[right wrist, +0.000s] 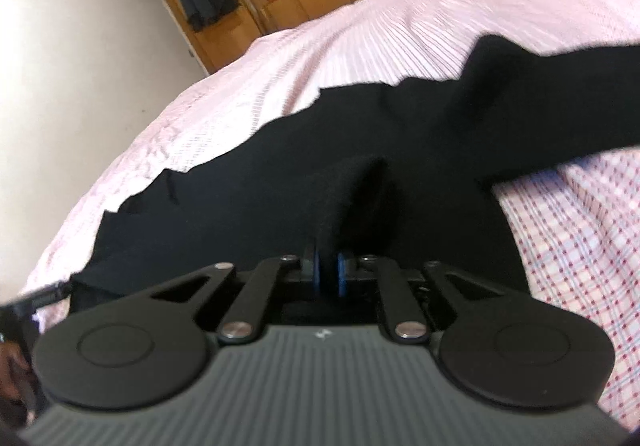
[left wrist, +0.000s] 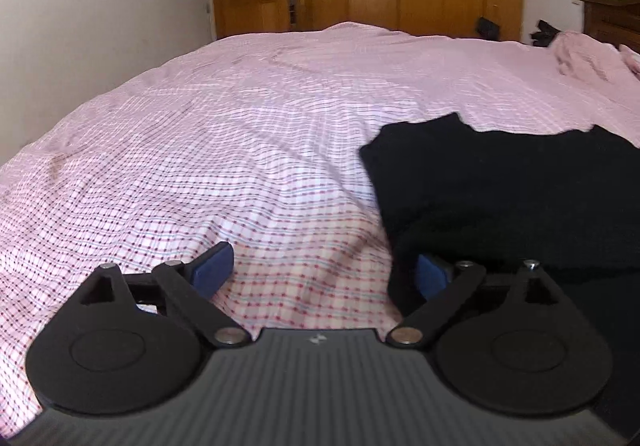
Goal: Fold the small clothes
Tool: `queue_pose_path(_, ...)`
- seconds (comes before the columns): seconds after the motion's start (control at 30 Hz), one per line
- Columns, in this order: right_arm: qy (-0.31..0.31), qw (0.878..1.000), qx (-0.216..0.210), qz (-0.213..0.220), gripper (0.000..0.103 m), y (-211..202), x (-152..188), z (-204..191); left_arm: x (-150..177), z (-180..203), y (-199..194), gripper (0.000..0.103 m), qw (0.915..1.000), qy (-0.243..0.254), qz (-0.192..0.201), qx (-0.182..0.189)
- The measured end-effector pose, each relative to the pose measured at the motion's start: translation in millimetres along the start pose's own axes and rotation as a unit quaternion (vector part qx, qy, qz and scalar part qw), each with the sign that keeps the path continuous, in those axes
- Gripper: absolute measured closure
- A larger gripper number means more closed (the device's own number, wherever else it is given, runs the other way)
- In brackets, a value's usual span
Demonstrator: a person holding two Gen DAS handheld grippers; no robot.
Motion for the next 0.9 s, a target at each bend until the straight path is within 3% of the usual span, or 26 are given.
queue_pose_path(0.17,-0.013,0.999,0.008,0.030,0.091,1,-9,-1,0,-2,-37,0.006,0.9994,-0.031,0.011,0.009)
queue_pose_path(0.4,0.002,1.000,-0.001,0.014,0.088,-3,-5,6,-8,-21,-64,0.001,0.9932,-0.100,0.057,0.015)
queue_pose_path(0.5,0.005,1.000,-0.003,0.010,0.089,-6,-3,9,-13,-8,-38,0.001,0.9964,-0.068,0.048,0.013)
queue_pose_path(0.57,-0.008,1.000,-0.006,0.015,0.093,-6,-5,6,-10,6,-15,0.001,0.9993,-0.031,0.021,-0.010)
queue_pose_path(0.7,-0.053,0.998,0.008,0.042,0.093,-4,-13,-4,3,22,3,0.001,0.9996,0.008,-0.018,-0.020)
queue_pose_path(0.9,-0.024,0.999,0.014,0.029,0.090,3,-14,7,6,14,-1,0.001,0.9996,-0.019,-0.017,-0.010)
Point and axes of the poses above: each gripper's, at about its wrist camera, not at the fingertips, and y roughly the way its jaws point, z to its right, x to its underside, the point moved 2 cm from there along y, roughly the way its jaws point, and after that the axes turned 2 degrees about y, right-handed, at the moved point
